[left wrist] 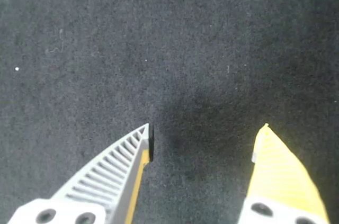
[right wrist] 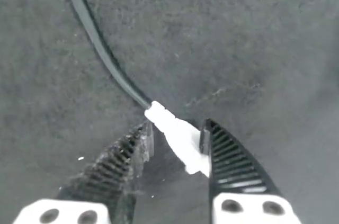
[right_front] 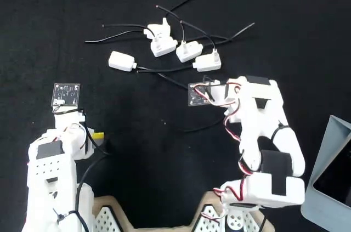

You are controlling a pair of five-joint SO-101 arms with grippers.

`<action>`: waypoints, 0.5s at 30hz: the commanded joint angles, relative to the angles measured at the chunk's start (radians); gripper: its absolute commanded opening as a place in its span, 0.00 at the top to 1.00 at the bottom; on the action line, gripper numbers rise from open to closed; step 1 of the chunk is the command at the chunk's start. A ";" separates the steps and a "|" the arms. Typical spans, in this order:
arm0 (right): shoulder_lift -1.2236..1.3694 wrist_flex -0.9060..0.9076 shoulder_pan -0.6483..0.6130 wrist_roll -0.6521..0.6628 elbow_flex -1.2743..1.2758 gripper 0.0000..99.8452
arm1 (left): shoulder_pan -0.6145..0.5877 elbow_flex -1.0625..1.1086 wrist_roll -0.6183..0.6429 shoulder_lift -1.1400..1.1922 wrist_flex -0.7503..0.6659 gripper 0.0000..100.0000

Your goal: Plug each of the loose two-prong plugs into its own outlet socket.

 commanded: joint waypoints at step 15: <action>0.053 -0.017 0.049 0.026 -0.002 0.99 | -0.010 -0.004 0.006 -0.018 -0.015 0.69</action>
